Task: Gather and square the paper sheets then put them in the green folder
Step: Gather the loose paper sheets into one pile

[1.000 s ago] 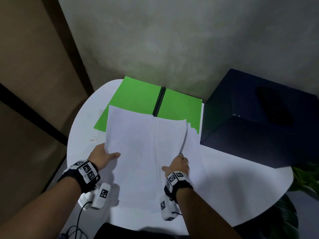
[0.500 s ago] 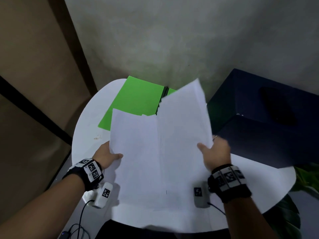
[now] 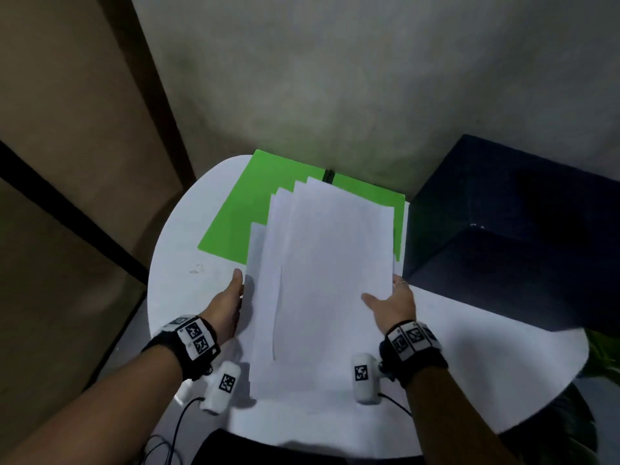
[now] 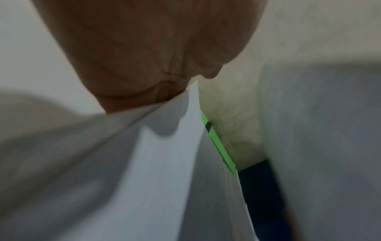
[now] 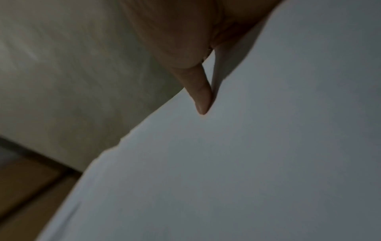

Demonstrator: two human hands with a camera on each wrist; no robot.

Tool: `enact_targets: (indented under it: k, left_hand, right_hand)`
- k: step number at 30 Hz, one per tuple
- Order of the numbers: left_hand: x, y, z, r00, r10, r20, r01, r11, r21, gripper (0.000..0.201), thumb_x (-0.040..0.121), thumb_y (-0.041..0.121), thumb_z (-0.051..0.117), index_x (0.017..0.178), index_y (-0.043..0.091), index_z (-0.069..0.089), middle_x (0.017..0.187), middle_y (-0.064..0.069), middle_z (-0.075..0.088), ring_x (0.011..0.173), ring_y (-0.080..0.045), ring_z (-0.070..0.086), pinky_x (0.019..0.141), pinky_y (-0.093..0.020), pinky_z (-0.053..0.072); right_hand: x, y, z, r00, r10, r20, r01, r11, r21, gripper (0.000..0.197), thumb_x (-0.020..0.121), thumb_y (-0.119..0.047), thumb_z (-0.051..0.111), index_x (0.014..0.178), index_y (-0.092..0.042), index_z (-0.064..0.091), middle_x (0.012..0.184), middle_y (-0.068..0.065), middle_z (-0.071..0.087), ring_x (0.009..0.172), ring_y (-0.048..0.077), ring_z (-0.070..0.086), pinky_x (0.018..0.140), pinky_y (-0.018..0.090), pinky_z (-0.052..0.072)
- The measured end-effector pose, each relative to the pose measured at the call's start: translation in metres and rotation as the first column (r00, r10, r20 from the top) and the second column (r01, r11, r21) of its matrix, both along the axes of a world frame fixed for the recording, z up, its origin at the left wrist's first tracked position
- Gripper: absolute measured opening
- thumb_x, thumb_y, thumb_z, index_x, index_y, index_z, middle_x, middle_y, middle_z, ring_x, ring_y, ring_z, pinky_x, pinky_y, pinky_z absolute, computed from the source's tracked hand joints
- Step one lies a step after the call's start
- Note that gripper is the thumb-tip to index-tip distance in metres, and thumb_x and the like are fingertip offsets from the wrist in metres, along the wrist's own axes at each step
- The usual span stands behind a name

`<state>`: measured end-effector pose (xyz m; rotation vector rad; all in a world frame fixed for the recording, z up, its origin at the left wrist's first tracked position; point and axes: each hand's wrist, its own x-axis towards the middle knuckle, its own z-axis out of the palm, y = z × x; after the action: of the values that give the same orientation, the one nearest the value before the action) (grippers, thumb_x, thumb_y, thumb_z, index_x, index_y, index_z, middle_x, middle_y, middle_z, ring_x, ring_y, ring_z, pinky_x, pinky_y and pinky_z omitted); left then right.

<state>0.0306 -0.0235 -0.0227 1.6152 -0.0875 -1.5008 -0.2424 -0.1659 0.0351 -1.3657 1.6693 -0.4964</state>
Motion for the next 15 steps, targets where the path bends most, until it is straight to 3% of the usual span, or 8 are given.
enact_targets:
  k: [2, 4, 5, 6, 7, 8, 11, 15]
  left_hand:
    - [0.007, -0.001, -0.002, 0.999, -0.004, -0.048, 0.007, 0.998, 0.067, 0.103, 0.058, 0.092, 0.053, 0.125, 0.014, 0.062, 0.120, -0.006, 0.069, 0.111, -0.030, 0.065, 0.102, -0.046, 0.046]
    - [-0.002, -0.005, 0.008, 0.979, -0.150, 0.135, 0.146, 0.988, 0.043, 0.080, 0.071, 0.078, 0.059, 0.114, 0.012, 0.065, 0.108, -0.006, 0.066, 0.101, -0.029, 0.063, 0.094, -0.040, 0.047]
    - [-0.006, -0.008, 0.010, 0.914, -0.254, 0.318, 0.257, 0.966, 0.031, 0.056, 0.082, 0.060, 0.065, 0.111, 0.012, 0.064, 0.108, -0.007, 0.065, 0.101, -0.029, 0.063, 0.094, -0.040, 0.047]
    - [-0.010, -0.010, 0.010, 0.812, -0.328, 0.483, 0.347, 0.936, 0.052, 0.036, 0.087, 0.038, 0.068, 0.113, 0.013, 0.063, 0.110, -0.008, 0.067, 0.104, -0.029, 0.064, 0.094, -0.038, 0.047]
    - [-0.011, -0.011, 0.009, 0.707, -0.358, 0.610, 0.397, 0.915, 0.078, 0.031, 0.087, 0.021, 0.069, 0.116, 0.013, 0.063, 0.112, -0.008, 0.068, 0.107, -0.027, 0.064, 0.093, -0.034, 0.047]
    - [-0.008, -0.010, 0.009, 0.656, -0.355, 0.666, 0.401, 0.911, 0.091, 0.036, 0.085, 0.012, 0.070, 0.119, 0.012, 0.062, 0.115, -0.008, 0.068, 0.107, -0.025, 0.063, 0.092, -0.032, 0.045]
    - [0.020, 0.002, 0.009, 0.754, -0.212, 0.622, 0.294, 0.955, -0.031, 0.045, 0.081, 0.011, 0.074, 0.124, 0.011, 0.060, 0.121, -0.009, 0.068, 0.110, -0.026, 0.063, 0.099, -0.041, 0.047]
    - [0.059, 0.025, 0.016, 0.856, -0.064, 0.513, 0.124, 0.989, -0.084, 0.041, 0.084, 0.006, 0.072, 0.123, 0.017, 0.061, 0.119, -0.008, 0.069, 0.109, -0.030, 0.064, 0.101, -0.050, 0.047]
  right_hand:
    - [0.015, 0.014, -0.021, 0.988, 0.067, -0.137, -0.056, 0.995, 0.079, 0.062, 0.086, -0.003, 0.065, 0.143, -0.010, 0.040, 0.136, 0.010, 0.055, 0.121, 0.028, 0.056, 0.104, 0.027, 0.044]
    - [0.030, 0.030, -0.033, 0.979, 0.143, -0.143, -0.123, 0.983, 0.135, 0.058, 0.092, 0.000, 0.052, 0.147, -0.007, 0.034, 0.135, 0.006, 0.051, 0.122, 0.024, 0.053, 0.095, 0.009, 0.038]
    - [0.036, 0.037, -0.039, 0.964, 0.210, -0.161, -0.188, 0.972, 0.142, 0.055, 0.095, -0.003, 0.050, 0.147, -0.007, 0.035, 0.135, 0.003, 0.050, 0.123, 0.022, 0.051, 0.095, 0.007, 0.039]
    - [0.038, 0.041, -0.045, 0.940, 0.261, -0.219, -0.239, 0.963, 0.122, 0.053, 0.096, -0.012, 0.050, 0.147, -0.009, 0.036, 0.140, 0.004, 0.048, 0.127, 0.023, 0.048, 0.103, 0.015, 0.040]
    - [0.035, 0.043, -0.049, 0.908, 0.282, -0.310, -0.258, 0.959, 0.114, 0.053, 0.097, -0.023, 0.050, 0.147, -0.013, 0.036, 0.146, 0.004, 0.044, 0.132, 0.025, 0.043, 0.109, 0.028, 0.039]
    - [0.030, 0.043, -0.052, 0.880, 0.250, -0.404, -0.228, 0.968, 0.103, 0.055, 0.097, -0.033, 0.049, 0.148, -0.016, 0.035, 0.149, 0.002, 0.038, 0.134, 0.027, 0.038, 0.110, 0.038, 0.038]
    - [0.012, 0.043, -0.052, 0.815, 0.141, -0.562, -0.073, 0.987, 0.142, 0.077, 0.090, -0.052, 0.053, 0.152, -0.016, 0.023, 0.154, 0.003, 0.026, 0.136, 0.031, 0.029, 0.109, 0.050, 0.036]
    - [0.014, 0.053, -0.061, 0.736, 0.216, -0.642, -0.141, 0.976, 0.167, 0.119, 0.066, -0.077, 0.063, 0.153, -0.014, 0.014, 0.153, 0.005, 0.020, 0.138, 0.031, 0.024, 0.108, 0.052, 0.032]
